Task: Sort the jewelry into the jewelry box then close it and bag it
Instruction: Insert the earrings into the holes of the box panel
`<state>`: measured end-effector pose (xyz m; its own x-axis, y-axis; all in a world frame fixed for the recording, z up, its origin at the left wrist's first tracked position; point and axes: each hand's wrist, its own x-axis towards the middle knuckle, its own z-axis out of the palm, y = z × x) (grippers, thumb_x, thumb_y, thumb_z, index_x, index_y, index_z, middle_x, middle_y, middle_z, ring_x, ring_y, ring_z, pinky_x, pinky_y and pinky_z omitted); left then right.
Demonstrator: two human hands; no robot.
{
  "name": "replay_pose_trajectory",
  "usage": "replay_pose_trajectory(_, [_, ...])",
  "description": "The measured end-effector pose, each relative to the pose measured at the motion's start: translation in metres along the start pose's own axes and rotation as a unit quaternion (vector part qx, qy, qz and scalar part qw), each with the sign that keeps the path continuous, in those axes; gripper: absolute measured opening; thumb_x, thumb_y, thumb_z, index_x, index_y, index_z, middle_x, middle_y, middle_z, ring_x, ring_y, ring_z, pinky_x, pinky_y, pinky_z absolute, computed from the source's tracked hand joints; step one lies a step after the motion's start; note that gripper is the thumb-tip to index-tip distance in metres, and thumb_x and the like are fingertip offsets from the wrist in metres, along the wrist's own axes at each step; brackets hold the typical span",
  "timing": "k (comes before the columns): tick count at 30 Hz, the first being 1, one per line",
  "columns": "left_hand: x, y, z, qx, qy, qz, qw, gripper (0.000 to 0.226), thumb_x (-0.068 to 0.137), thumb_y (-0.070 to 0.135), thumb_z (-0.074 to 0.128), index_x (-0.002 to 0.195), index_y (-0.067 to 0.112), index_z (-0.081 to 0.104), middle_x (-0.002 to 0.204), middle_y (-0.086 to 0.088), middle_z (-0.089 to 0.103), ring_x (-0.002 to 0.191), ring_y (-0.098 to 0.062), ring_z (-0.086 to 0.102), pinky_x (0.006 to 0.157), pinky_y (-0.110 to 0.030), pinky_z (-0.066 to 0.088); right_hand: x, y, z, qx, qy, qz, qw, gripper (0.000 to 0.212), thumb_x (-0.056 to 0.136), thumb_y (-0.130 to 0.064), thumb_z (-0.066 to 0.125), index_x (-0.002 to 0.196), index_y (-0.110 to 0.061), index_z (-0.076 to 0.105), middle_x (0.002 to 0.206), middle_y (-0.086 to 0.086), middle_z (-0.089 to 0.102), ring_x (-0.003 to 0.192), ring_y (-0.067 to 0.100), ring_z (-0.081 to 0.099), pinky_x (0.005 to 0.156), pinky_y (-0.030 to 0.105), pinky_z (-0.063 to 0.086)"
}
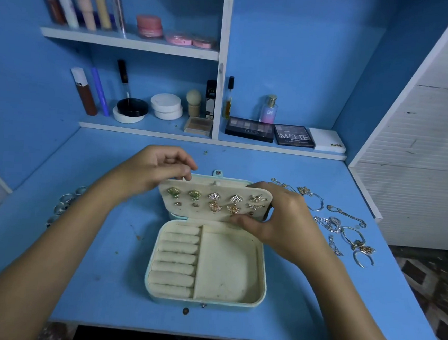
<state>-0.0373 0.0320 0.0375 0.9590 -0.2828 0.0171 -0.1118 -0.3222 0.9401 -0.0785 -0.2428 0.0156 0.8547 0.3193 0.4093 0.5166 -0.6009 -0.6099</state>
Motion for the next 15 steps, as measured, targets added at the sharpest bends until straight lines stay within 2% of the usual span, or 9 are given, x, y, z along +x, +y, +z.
replay_pose_trajectory(2, [-0.006,-0.006,0.004,-0.04,0.047,0.012,0.998,0.01,0.077,0.031,0.066,0.081,0.032,0.075,0.079,0.005,0.071,0.074,-0.007,0.061,0.067,-0.014,0.046,0.002,-0.002,-0.002,0.016,-0.012,0.03,0.999,0.036,0.07,-0.033,0.089,0.098,-0.026,0.067,0.078,-0.019,0.064,0.076,-0.001,0.057,0.068,0.013,0.044])
replay_pose_trajectory(6, [-0.013,-0.016,0.012,-0.076,0.144,0.044,0.986,0.018,0.082,0.026,0.057,0.078,0.033,0.074,0.069,0.005,0.062,0.061,-0.009,0.046,0.054,-0.014,0.037,0.004,-0.005,-0.004,0.031,-0.022,0.09,0.995,0.045,0.069,-0.032,0.09,0.102,-0.026,0.061,0.078,-0.014,0.063,0.08,-0.001,0.057,0.066,0.008,0.042])
replay_pose_trajectory(11, [-0.022,-0.028,0.021,-0.122,0.186,0.053,0.974,0.016,0.083,0.028,0.057,0.082,0.027,0.073,0.072,0.004,0.064,0.062,-0.008,0.051,0.054,-0.017,0.038,0.008,-0.004,-0.004,0.073,-0.034,0.146,0.986,0.053,0.067,-0.036,0.09,0.107,-0.035,0.056,0.084,-0.009,0.062,0.078,0.005,0.057,0.068,0.014,0.047])
replay_pose_trajectory(13, [-0.024,-0.033,0.025,-0.125,0.195,0.061,0.971,0.017,0.085,0.028,0.057,0.086,0.02,0.072,0.071,0.003,0.065,0.061,-0.009,0.053,0.054,-0.017,0.038,0.007,-0.004,-0.004,0.104,-0.032,0.149,0.983,0.05,0.072,-0.04,0.087,0.111,-0.04,0.055,0.086,-0.01,0.066,0.077,0.004,0.06,0.069,0.016,0.049])
replay_pose_trajectory(15, [-0.024,-0.035,0.027,-0.128,0.216,0.065,0.966,0.019,0.087,0.025,0.052,0.088,0.014,0.069,0.067,0.004,0.064,0.059,-0.009,0.054,0.053,-0.016,0.038,0.007,-0.003,-0.002,0.123,-0.024,0.141,0.982,0.041,0.08,-0.044,0.078,0.115,-0.04,0.057,0.086,-0.008,0.068,0.077,0.009,0.063,0.073,0.026,0.054])
